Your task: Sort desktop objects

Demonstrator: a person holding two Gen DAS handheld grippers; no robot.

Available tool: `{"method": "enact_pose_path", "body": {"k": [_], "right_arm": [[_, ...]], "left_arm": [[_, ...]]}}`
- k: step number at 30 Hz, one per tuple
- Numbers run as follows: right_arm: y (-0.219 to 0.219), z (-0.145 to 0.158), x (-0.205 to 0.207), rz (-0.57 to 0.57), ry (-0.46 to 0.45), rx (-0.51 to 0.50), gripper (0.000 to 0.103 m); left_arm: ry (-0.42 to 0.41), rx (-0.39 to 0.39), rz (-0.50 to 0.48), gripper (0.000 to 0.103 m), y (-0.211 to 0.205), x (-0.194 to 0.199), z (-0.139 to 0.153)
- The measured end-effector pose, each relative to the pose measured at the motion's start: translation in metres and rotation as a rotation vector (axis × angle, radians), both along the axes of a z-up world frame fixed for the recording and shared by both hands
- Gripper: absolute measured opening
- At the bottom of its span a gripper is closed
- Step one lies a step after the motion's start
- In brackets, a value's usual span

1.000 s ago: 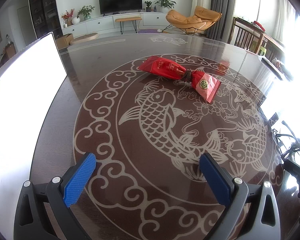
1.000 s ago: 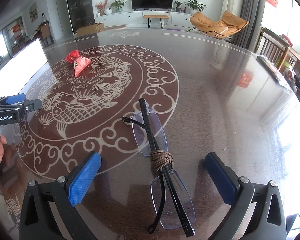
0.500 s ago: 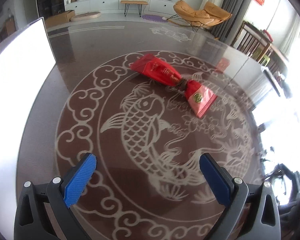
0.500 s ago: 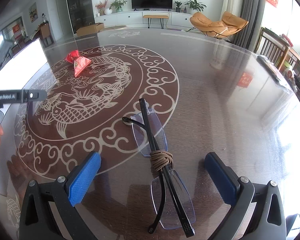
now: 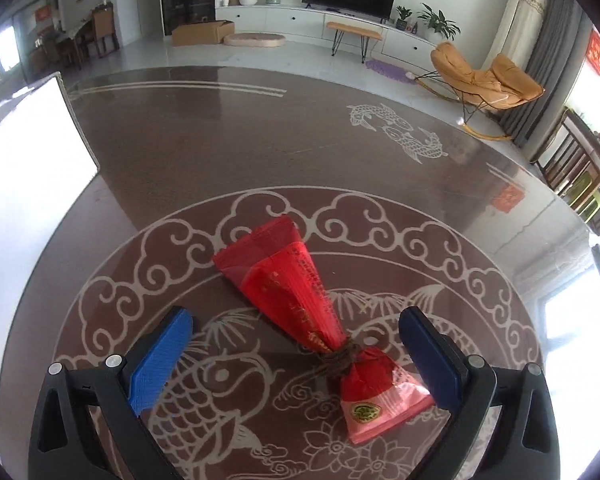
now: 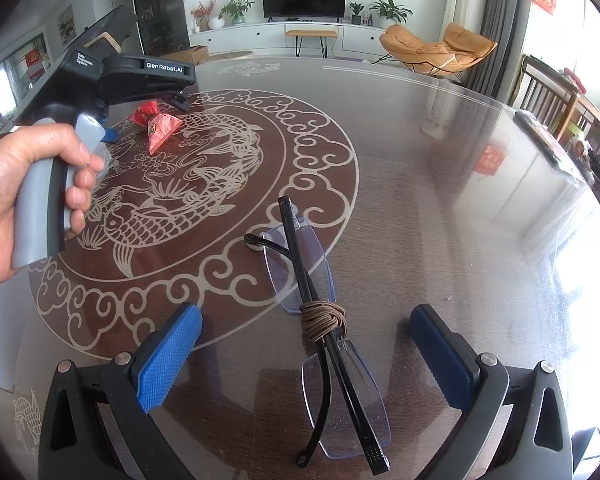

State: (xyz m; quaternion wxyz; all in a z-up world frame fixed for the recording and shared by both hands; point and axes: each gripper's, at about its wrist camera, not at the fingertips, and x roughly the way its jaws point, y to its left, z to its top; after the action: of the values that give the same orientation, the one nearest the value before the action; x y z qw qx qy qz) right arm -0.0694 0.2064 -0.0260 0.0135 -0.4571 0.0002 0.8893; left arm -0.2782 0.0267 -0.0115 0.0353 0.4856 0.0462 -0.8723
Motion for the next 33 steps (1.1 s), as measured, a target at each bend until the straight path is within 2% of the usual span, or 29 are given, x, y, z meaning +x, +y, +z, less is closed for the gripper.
{"method": "enact_pose_path", "body": {"k": [2, 6, 8, 9, 11, 14, 16, 18, 28, 33], "right_arm": [[0.0, 0.0, 0.0, 0.0, 0.0, 0.0, 0.103], [0.0, 0.0, 0.0, 0.0, 0.0, 0.0, 0.103], [0.0, 0.0, 0.0, 0.0, 0.0, 0.0, 0.103], [0.0, 0.0, 0.0, 0.0, 0.0, 0.0, 0.103], [0.0, 0.0, 0.0, 0.0, 0.0, 0.0, 0.103], [0.0, 0.0, 0.0, 0.0, 0.0, 0.0, 0.103], [0.0, 0.0, 0.0, 0.0, 0.0, 0.0, 0.103], [0.0, 0.0, 0.0, 0.0, 0.0, 0.0, 0.103], [0.0, 0.0, 0.0, -0.001, 0.0, 0.0, 0.103], [0.0, 0.0, 0.0, -0.001, 0.0, 0.0, 0.103]], "left_arm": [[0.007, -0.047, -0.014, 0.103, -0.004, 0.001, -0.004], [0.02, -0.059, -0.131, 0.103, -0.006, -0.001, -0.006], [0.057, -0.062, -0.183, 0.081, -0.006, 0.002, -0.002], [0.068, -0.062, -0.198, 0.077, -0.006, 0.003, 0.0], [0.091, -0.066, -0.222, 0.055, -0.008, 0.008, 0.002], [0.111, -0.066, -0.25, 0.035, -0.013, 0.023, 0.006], [0.119, -0.063, -0.279, 0.03, -0.016, 0.037, 0.007], [0.123, -0.058, -0.314, 0.027, -0.021, 0.052, 0.007], [0.131, -0.071, -0.462, 0.028, -0.058, 0.155, 0.011], [0.133, -0.053, -0.503, 0.029, -0.066, 0.181, 0.013]]}}
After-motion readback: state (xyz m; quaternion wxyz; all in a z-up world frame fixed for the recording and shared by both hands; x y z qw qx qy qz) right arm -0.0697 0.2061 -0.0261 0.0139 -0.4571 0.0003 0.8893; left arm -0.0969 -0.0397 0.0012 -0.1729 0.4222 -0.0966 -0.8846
